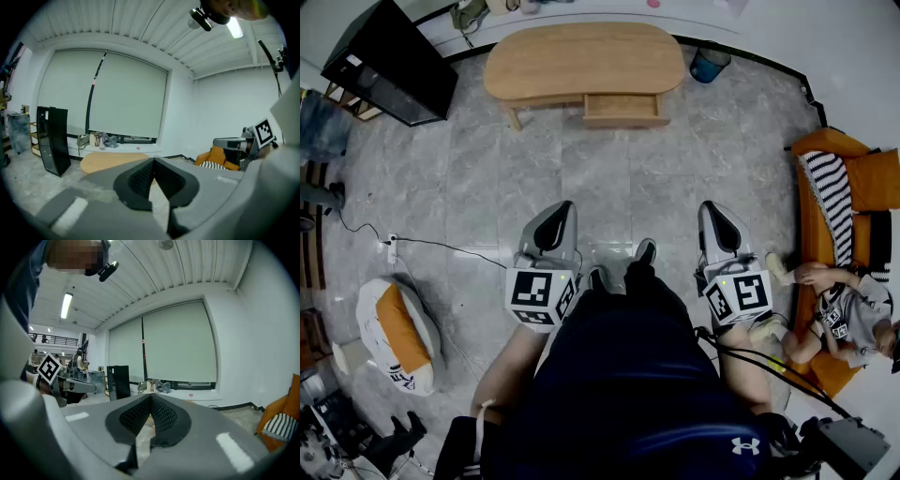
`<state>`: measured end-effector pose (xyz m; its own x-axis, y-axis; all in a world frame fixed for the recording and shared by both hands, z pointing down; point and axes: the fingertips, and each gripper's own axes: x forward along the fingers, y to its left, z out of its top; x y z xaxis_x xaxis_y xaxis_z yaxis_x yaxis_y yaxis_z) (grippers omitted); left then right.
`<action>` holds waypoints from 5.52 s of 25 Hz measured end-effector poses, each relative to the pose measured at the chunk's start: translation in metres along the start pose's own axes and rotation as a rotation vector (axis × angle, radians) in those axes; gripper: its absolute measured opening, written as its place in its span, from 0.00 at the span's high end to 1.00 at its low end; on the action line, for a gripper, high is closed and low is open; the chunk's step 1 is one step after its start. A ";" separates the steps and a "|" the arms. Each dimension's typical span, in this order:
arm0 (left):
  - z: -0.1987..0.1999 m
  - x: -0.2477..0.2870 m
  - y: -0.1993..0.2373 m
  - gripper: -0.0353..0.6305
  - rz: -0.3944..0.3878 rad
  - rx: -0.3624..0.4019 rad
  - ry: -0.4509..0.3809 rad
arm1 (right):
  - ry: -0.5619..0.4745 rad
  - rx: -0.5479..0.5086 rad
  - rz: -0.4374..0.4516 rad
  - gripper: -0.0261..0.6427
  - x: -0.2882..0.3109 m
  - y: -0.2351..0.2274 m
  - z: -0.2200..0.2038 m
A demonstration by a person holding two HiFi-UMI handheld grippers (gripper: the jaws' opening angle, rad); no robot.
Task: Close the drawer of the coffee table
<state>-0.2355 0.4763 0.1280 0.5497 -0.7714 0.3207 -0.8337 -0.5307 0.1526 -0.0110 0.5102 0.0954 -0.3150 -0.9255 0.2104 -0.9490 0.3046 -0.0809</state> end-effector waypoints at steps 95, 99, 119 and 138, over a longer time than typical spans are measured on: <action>0.003 0.509 0.175 0.94 0.156 0.215 0.350 | 0.408 0.140 0.039 0.96 0.434 -0.360 -0.131; -0.025 0.522 0.191 0.94 0.110 0.241 0.383 | 0.465 0.122 0.044 0.96 0.445 -0.350 -0.157; -0.250 0.578 0.268 0.94 -0.047 0.249 0.644 | 0.667 0.131 0.046 0.96 0.488 -0.354 -0.352; -0.402 0.577 0.320 0.86 -0.009 0.251 0.753 | 0.736 0.042 0.049 0.96 0.505 -0.371 -0.493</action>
<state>-0.2064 0.0023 0.7378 0.2988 -0.3692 0.8800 -0.7432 -0.6685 -0.0281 0.1762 0.0408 0.7125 -0.2971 -0.5157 0.8036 -0.9370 0.3194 -0.1414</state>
